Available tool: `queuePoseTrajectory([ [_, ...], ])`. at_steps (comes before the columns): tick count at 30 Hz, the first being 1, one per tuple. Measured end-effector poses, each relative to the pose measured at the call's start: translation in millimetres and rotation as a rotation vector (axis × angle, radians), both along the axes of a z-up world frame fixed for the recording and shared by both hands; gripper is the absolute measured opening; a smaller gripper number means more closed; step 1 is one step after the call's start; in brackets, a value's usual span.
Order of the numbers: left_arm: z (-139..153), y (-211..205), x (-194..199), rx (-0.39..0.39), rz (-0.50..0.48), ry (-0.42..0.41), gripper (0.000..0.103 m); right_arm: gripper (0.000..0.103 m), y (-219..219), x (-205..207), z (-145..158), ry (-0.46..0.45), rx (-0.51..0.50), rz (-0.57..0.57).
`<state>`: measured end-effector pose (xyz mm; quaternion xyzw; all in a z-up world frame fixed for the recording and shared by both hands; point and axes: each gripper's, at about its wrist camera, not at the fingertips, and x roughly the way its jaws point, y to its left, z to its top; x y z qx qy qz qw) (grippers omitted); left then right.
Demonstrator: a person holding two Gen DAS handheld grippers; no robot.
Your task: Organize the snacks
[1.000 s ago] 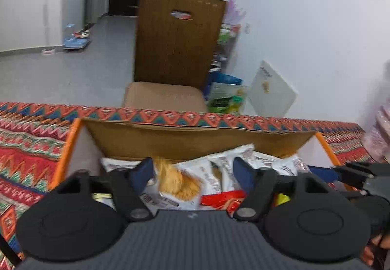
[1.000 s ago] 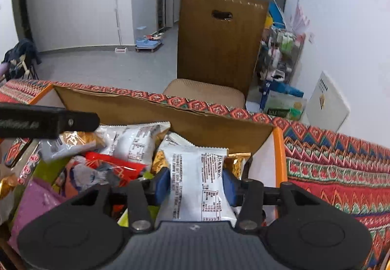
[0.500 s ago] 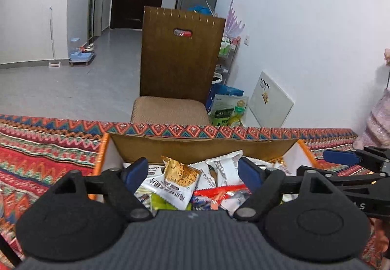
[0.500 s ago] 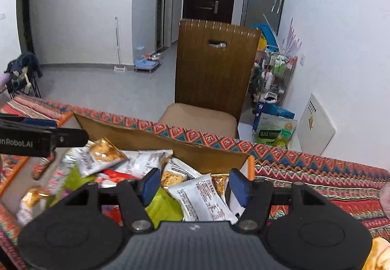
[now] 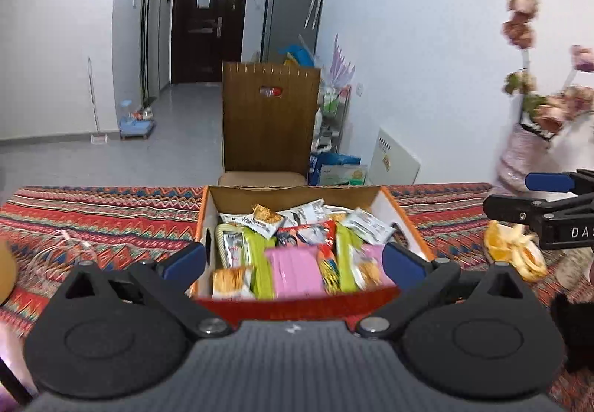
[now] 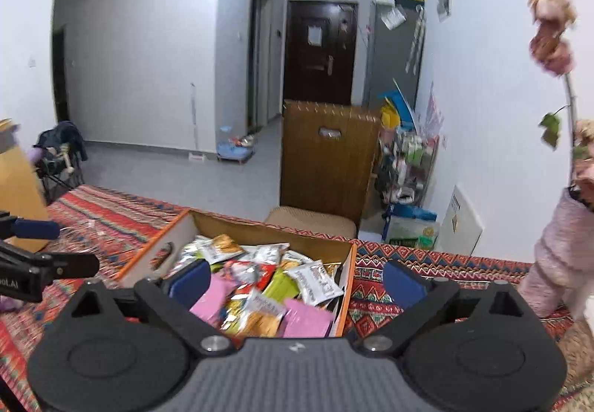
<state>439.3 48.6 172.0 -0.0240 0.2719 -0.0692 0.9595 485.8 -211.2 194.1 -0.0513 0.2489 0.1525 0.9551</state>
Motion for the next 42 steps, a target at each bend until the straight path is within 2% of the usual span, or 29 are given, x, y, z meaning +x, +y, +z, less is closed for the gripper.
queuePoseTrajectory([
  [6, 13, -5, -111, -0.009, 0.018, -0.078, 0.103, 0.103, -12, -111, 12, -0.081, 0.018, 0.045],
  [13, 4, -5, -232, -0.017, 0.017, -0.163, 0.103, 0.103, -31, -231, 4, -0.153, 0.044, 0.103],
  [19, -24, -8, -328, -0.024, 0.024, -0.232, 0.103, 0.103, -40, -321, -37, -0.178, 0.049, 0.090],
  [24, -58, -9, -391, -0.005, 0.091, -0.251, 0.103, 0.103, -37, -384, -83, -0.169, 0.040, 0.063],
  [29, -100, -12, -436, 0.032, 0.159, -0.258, 0.103, 0.103, -36, -434, -132, -0.156, 0.134, 0.010],
  [32, -122, -17, -434, 0.076, 0.175, -0.216, 0.103, 0.103, -35, -438, -153, -0.108, 0.186, 0.010],
  [34, -133, -19, -433, 0.091, 0.194, -0.188, 0.103, 0.103, -29, -438, -162, -0.092, 0.174, -0.005],
  [39, -142, -19, -435, 0.041, 0.209, -0.160, 0.103, 0.103, -11, -448, -173, -0.097, 0.187, -0.018],
  [42, -140, -24, -438, 0.063, 0.194, -0.180, 0.103, 0.103, -4, -450, -172, -0.094, 0.186, 0.016],
])
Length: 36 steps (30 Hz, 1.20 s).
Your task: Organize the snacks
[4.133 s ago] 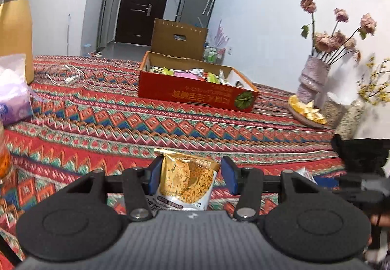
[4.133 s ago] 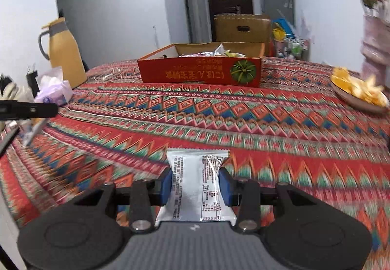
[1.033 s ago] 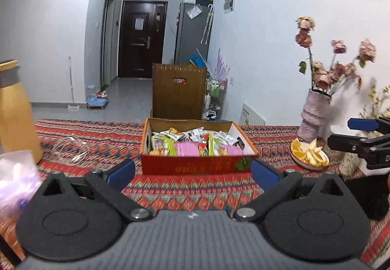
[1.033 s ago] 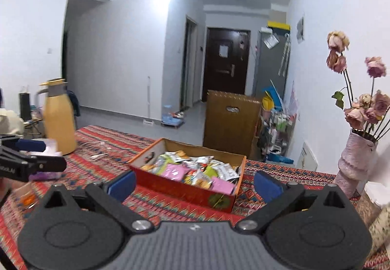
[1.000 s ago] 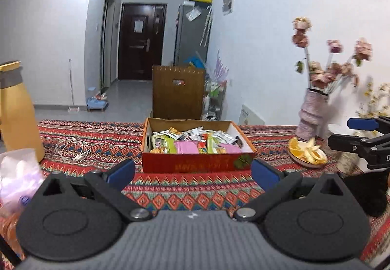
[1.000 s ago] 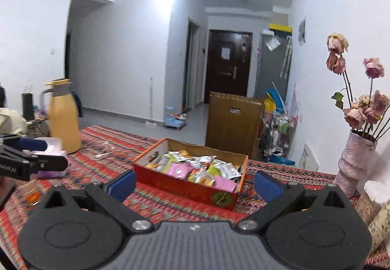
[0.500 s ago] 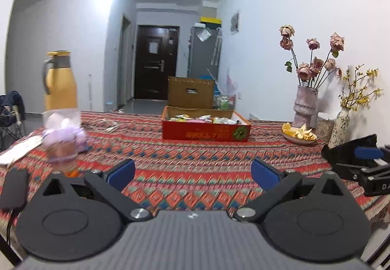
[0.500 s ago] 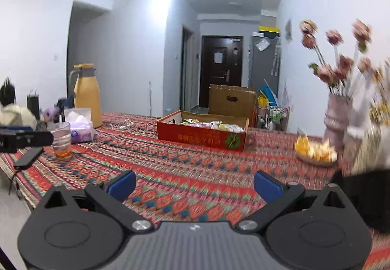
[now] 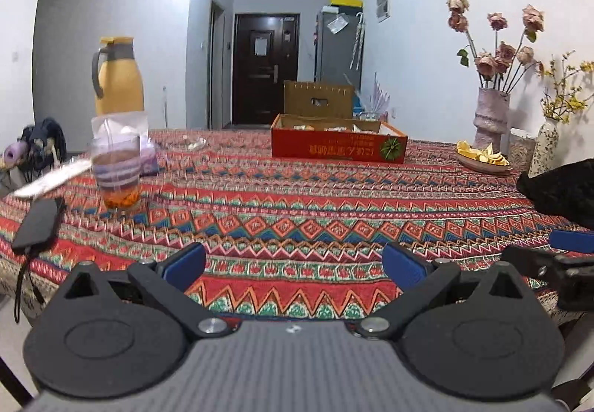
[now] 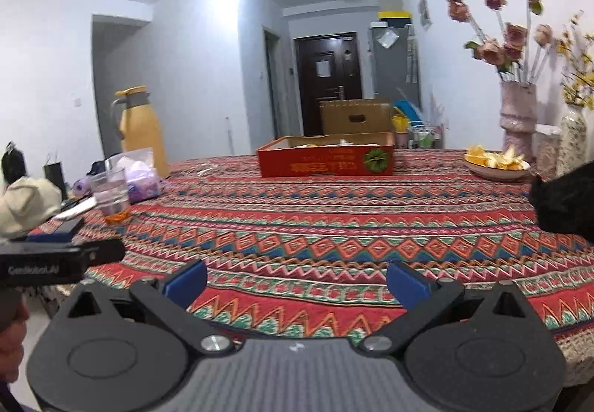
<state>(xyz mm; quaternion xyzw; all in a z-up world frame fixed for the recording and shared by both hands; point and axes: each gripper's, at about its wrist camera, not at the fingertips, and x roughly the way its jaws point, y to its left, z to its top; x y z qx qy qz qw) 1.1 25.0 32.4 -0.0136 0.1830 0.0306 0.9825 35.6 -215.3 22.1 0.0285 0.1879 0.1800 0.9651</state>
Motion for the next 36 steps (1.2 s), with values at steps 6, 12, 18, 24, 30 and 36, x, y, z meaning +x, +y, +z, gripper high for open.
queuePoseTrajectory([
  [6, 2.3, -2.1, -0.3, 0.007, -0.014, -0.011, 0.103, 0.103, 3.2, -2.5, 1.5, -0.009, -0.014, -0.006],
  [12, 3.2, -2.4, -1.0, 0.010, -0.014, -0.016, 0.103, 0.103, 1.3, -1.5, 4.1, -0.011, -0.015, -0.013],
  [18, 3.1, -0.9, -0.4, 0.007, -0.015, -0.016, 0.103, 0.103, 1.0, -0.8, 4.3, -0.007, -0.016, -0.015],
  [24, 3.9, -1.1, -1.1, 0.009, -0.016, -0.017, 0.103, 0.103, 1.7, -2.0, 2.4, -0.006, -0.018, -0.010],
  [30, 3.8, -1.2, -1.1, 0.009, -0.015, -0.017, 0.103, 0.103, 1.7, -1.9, 3.6, -0.006, -0.016, -0.013],
  [36, 3.9, -1.3, -1.3, 0.010, -0.016, -0.018, 0.103, 0.103, 0.5, -0.4, 3.3, 0.003, -0.014, -0.018],
])
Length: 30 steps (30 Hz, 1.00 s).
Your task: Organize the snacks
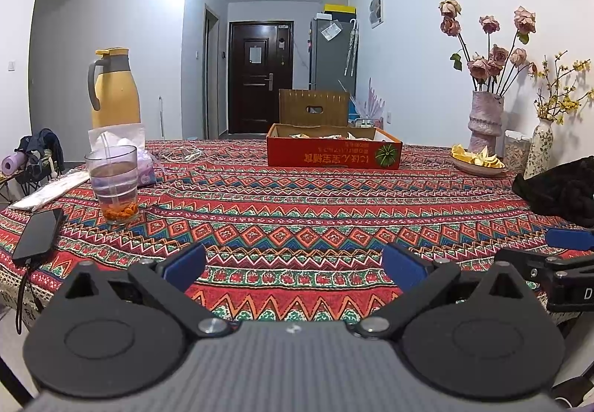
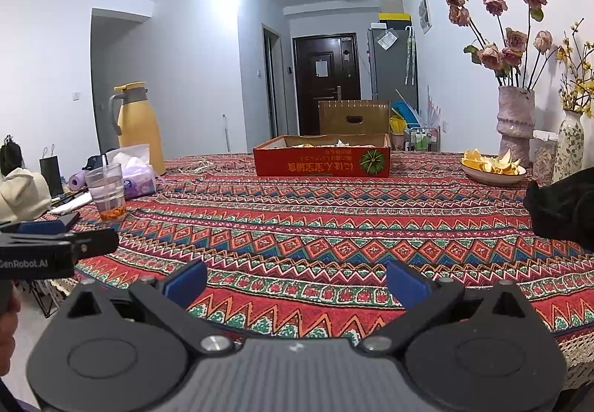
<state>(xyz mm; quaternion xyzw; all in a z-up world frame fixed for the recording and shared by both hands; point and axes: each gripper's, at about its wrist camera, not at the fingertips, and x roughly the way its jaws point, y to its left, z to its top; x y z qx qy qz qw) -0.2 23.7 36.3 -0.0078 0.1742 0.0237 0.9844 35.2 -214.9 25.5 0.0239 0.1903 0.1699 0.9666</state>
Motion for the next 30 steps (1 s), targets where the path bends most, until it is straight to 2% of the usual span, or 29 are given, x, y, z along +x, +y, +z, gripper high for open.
queuePoseTrajectory([
  [30, 0.2, -0.3, -1.7, 0.005, -0.007, -0.003, 0.103, 0.103, -2.3, -2.5, -1.5, -0.002, 0.007, -0.003],
])
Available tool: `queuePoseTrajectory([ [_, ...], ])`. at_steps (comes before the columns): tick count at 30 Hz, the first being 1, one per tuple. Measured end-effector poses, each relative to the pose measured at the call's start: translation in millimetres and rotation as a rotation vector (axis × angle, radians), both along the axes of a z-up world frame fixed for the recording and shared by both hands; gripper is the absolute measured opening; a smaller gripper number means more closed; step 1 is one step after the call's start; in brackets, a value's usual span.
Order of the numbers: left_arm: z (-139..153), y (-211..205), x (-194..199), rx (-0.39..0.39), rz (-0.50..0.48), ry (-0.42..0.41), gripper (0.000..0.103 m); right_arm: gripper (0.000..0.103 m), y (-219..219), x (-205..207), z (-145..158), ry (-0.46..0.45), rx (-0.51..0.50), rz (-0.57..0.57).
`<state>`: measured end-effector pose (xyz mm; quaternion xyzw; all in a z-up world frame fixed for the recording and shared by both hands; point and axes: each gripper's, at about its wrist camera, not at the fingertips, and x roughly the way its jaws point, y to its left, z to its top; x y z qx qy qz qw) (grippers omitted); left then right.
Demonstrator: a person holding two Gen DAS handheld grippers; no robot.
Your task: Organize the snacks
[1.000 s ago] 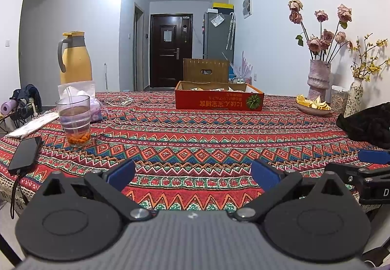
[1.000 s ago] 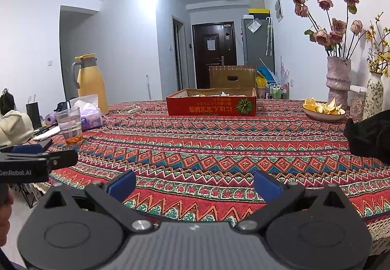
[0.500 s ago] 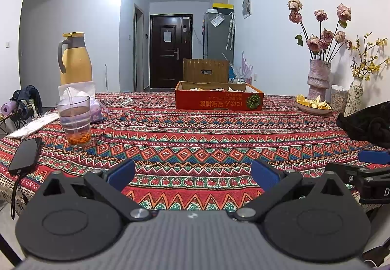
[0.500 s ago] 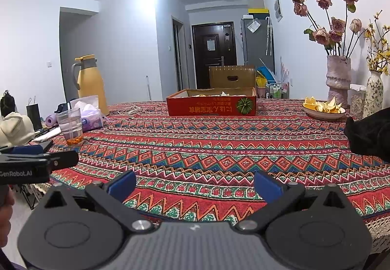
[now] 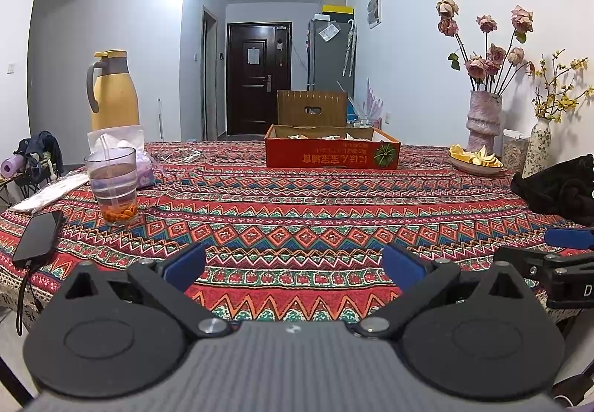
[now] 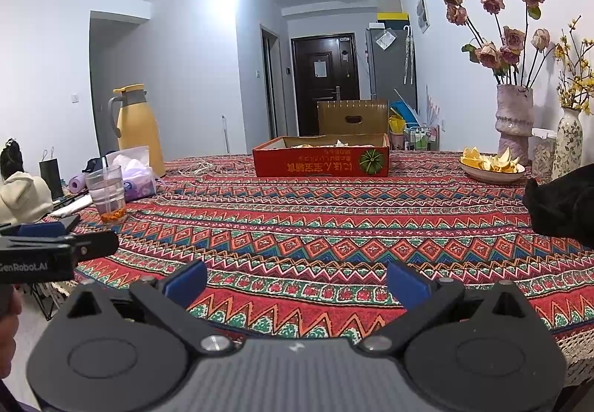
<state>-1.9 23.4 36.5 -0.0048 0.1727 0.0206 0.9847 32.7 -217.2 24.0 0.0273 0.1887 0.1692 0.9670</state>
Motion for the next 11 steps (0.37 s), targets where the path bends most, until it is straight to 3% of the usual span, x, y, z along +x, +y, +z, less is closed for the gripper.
queuePoseTrajectory([
  [11, 2.6, 0.9, -2.4, 0.007, -0.011, -0.023, 0.103, 0.103, 0.6, -0.1, -1.3, 0.001, -0.004, 0.005],
])
